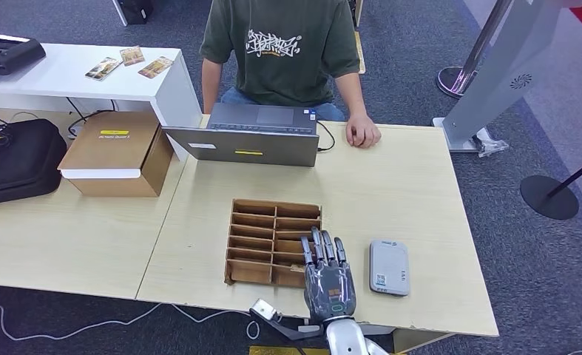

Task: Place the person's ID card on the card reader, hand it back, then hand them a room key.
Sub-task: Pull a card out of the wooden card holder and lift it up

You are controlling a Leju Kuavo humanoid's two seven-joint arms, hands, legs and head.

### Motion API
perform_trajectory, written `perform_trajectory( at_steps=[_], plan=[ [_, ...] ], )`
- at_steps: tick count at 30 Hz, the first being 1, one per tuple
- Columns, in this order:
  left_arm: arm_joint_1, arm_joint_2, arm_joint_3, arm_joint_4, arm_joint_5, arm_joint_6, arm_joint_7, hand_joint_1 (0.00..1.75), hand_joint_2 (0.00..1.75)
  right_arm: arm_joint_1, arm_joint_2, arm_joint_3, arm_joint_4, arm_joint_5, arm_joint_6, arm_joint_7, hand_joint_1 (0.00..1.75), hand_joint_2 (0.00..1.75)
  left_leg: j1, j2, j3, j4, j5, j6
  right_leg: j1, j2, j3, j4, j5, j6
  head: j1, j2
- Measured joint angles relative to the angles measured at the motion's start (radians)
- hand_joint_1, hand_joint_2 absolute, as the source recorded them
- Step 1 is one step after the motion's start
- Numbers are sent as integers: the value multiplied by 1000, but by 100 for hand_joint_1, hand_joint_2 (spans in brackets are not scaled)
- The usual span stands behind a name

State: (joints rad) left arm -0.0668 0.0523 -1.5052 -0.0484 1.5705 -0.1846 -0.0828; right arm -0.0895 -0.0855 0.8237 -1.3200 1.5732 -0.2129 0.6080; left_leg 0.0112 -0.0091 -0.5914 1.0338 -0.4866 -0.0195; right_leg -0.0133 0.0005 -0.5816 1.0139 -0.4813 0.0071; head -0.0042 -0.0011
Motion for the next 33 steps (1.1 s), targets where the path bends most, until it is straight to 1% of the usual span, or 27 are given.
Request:
perform_trajectory(
  at_steps=[6, 19, 28, 33],
  plan=[
    [0, 0, 0, 0, 0, 0, 0, 0, 0, -17, 0, 13, -9, 0, 4, 20, 0, 175, 0, 0, 0, 0, 0, 0, 0, 0, 0, 0, 0, 0, 0, 0],
    [0, 1, 0, 0, 0, 0, 8, 0, 0, -18, 0, 17, -11, 0, 8, -6, 0, 175, 0, 0, 0, 0, 0, 0, 0, 0, 0, 0, 0, 0, 0, 0],
    [0, 1, 0, 0, 0, 0, 9, 0, 0, 11, 1, -12, -11, 0, 38, -66, 0, 175, 0, 0, 0, 0, 0, 0, 0, 0, 0, 0, 0, 0, 0, 0],
    [0, 1, 0, 0, 0, 0, 9, 0, 0, 23, 6, -27, -10, 0, 41, -74, 0, 175, 0, 0, 0, 0, 0, 0, 0, 0, 0, 0, 0, 0, 0, 0]
  ],
)
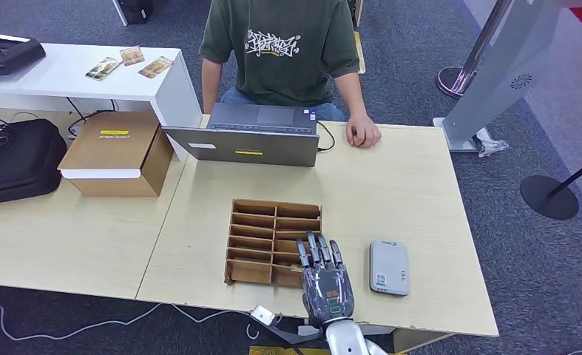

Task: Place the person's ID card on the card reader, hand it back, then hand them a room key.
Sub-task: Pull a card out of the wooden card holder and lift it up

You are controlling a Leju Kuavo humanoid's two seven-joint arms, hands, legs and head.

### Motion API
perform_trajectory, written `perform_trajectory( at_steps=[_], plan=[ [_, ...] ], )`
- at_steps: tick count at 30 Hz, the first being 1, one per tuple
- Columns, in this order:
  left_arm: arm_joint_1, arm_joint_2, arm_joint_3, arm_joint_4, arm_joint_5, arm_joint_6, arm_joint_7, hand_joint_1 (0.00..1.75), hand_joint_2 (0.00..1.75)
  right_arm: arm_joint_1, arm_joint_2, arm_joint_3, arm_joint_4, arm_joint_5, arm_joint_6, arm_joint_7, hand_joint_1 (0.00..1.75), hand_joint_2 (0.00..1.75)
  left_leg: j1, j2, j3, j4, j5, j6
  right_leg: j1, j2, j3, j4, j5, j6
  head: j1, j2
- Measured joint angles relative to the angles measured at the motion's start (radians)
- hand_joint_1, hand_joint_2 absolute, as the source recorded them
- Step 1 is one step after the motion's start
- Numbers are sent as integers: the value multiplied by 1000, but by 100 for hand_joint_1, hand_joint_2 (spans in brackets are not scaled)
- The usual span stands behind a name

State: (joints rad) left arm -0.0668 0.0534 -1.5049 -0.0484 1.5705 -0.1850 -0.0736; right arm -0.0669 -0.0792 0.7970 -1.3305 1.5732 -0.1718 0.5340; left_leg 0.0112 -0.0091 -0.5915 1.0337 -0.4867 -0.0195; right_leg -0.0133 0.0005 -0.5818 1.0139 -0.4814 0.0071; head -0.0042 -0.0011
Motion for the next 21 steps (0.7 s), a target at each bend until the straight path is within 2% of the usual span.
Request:
perform_trajectory(
  at_steps=[21],
  plan=[
    [0, 0, 0, 0, 0, 0, 0, 0, 0, 4, 1, -7, 0, 0, -5, 7, 0, 175, 0, 0, 0, 0, 0, 0, 0, 0, 0, 0, 0, 0, 0, 0]
  ],
)
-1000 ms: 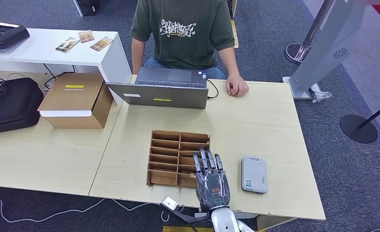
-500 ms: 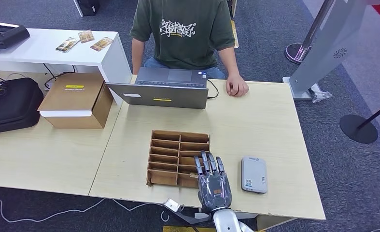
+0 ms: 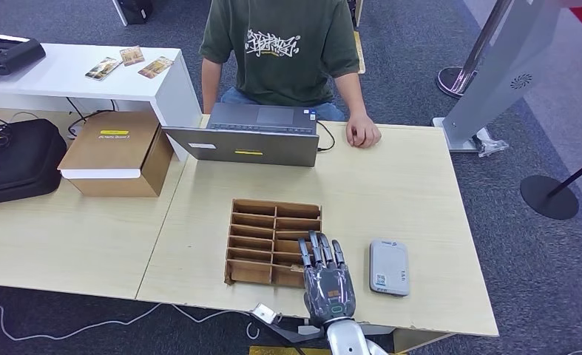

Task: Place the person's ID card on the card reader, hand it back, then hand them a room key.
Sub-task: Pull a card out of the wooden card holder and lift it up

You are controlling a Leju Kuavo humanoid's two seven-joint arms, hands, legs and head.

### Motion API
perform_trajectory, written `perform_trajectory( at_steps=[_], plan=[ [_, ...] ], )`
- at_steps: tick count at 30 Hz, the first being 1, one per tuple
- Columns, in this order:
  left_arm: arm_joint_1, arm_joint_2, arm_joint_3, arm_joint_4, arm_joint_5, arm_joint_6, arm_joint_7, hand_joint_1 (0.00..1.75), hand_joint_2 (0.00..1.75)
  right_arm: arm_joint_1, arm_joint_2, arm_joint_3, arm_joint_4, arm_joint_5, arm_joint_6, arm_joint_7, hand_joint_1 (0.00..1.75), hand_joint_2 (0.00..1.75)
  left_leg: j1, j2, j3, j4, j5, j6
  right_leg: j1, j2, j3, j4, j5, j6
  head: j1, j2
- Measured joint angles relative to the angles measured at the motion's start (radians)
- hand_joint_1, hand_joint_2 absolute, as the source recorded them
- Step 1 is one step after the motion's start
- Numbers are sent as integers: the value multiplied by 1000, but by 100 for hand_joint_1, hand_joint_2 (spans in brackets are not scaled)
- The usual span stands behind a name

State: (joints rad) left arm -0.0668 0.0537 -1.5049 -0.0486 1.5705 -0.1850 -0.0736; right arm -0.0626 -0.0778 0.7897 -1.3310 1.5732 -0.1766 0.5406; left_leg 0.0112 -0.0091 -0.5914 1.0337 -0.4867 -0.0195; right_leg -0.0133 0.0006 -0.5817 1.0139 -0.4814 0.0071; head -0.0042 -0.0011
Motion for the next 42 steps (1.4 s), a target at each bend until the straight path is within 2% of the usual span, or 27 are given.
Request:
perform_trajectory(
  at_steps=[20, 21, 23, 24, 25, 27, 36, 42],
  plan=[
    [0, 0, 0, 0, 0, 3, 0, 0, 0, 2, 0, -8, -8, 0, -7, -1, 2, 175, 0, 0, 0, 0, 0, 0, 0, 0, 0, 0, 0, 0, 0, 0],
    [0, 0, 0, 0, 0, 3, 0, 0, 0, 2, 0, -8, -8, 0, -7, -4, 18, 175, 0, 0, 0, 0, 0, 0, 0, 0, 0, 0, 0, 0, 0, 0],
    [0, 0, 0, 0, 0, 3, 0, 0, 0, 2, 0, -8, -8, 0, -7, -8, 89, 175, 0, 0, 0, 0, 0, 0, 0, 0, 0, 0, 0, 0, 0, 0],
    [0, 0, 0, 0, 0, 3, 0, 0, 0, 3, 0, -8, -8, 0, -7, -10, 131, 175, 0, 0, 0, 0, 0, 0, 0, 0, 0, 0, 0, 0, 0, 0],
    [0, 0, 0, 0, 0, 3, 0, 0, 0, 3, 0, -8, -8, 0, -7, -11, 158, 175, 0, 0, 0, 0, 0, 0, 0, 0, 0, 0, 0, 0, 0, 0],
    [0, 0, 0, 0, 0, 3, 0, 0, 0, 4, 1, -9, -8, 0, -8, -13, 175, 175, 0, 0, 0, 0, 0, 0, 0, 0, 0, 0, 0, 0, 0, 0],
    [0, 0, 0, 0, 0, 3, 0, 0, 0, 7, 8, -18, -8, 0, -16, -21, 166, 175, 0, 0, 0, 0, 0, 0, 0, 0, 0, 0, 0, 0, 0, 0],
    [0, 0, 0, 0, 0, 3, 0, 0, 0, 8, 9, -23, -8, 0, -19, -21, 171, 175, 0, 0, 0, 0, 0, 0, 0, 0, 0, 0, 0, 0, 0, 0]
  ],
)
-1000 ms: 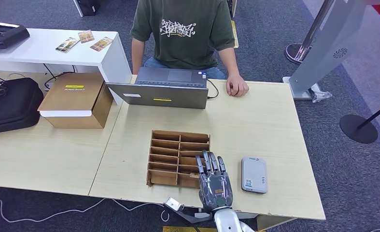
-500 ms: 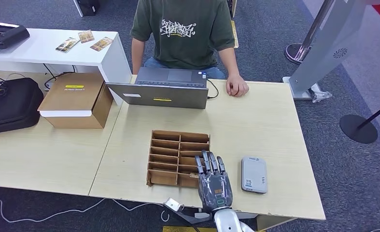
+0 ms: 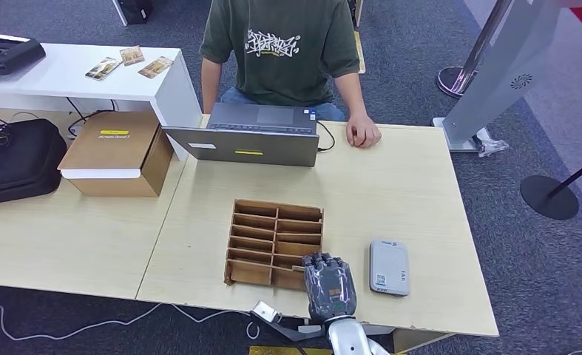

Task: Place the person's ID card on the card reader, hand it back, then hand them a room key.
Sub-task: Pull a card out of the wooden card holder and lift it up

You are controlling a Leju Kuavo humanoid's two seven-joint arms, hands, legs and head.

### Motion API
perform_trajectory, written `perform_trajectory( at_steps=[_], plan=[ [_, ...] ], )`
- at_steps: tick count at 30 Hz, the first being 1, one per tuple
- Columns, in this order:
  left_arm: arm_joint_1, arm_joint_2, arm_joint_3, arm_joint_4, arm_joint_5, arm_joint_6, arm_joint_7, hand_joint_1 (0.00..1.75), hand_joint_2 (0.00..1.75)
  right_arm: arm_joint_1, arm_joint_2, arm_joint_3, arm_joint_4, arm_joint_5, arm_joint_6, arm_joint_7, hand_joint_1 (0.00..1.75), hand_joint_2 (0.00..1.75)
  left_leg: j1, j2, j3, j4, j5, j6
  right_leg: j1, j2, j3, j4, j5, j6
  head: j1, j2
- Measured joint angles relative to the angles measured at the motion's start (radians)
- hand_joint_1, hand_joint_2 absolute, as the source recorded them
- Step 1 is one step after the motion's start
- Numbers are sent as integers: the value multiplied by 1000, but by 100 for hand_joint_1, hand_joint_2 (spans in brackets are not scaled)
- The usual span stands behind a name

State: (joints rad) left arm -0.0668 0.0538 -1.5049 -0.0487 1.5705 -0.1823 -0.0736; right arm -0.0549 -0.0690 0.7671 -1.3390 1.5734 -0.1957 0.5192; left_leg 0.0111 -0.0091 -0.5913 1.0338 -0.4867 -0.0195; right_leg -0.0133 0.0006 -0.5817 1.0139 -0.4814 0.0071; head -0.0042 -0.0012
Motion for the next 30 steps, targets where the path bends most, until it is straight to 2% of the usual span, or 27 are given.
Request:
perform_trajectory(
  at_steps=[17, 23, 26, 30],
  plan=[
    [0, 0, 0, 0, 0, 0, 0, 0, 0, 9, 2, -20, -8, 0, -8, 9, 175, 175, 0, 0, 0, 0, 0, 0, 0, 0, 0, 0, 0, 0, 0, 0],
    [0, 0, 0, 0, 0, 2, 0, 0, 0, 15, -10, -48, -83, 0, -63, 99, 175, 175, 0, 0, 0, 0, 0, 0, 0, 0, 0, 0, 0, 0, 0, 0],
    [0, 0, 0, 0, 0, 5, -1, 0, 0, 15, -37, -64, -143, 0, -94, 158, 175, 175, 0, 0, 0, 0, 0, 0, 0, 0, 0, 0, 0, 0, 0, 0],
    [1, -1, 0, 0, 0, 6, -4, 0, 0, 19, -81, -101, -228, 0, -126, 179, 175, 175, 0, 0, 0, 0, 0, 0, 0, 0, 0, 0, 0, 0, 0, 0]
  ],
)
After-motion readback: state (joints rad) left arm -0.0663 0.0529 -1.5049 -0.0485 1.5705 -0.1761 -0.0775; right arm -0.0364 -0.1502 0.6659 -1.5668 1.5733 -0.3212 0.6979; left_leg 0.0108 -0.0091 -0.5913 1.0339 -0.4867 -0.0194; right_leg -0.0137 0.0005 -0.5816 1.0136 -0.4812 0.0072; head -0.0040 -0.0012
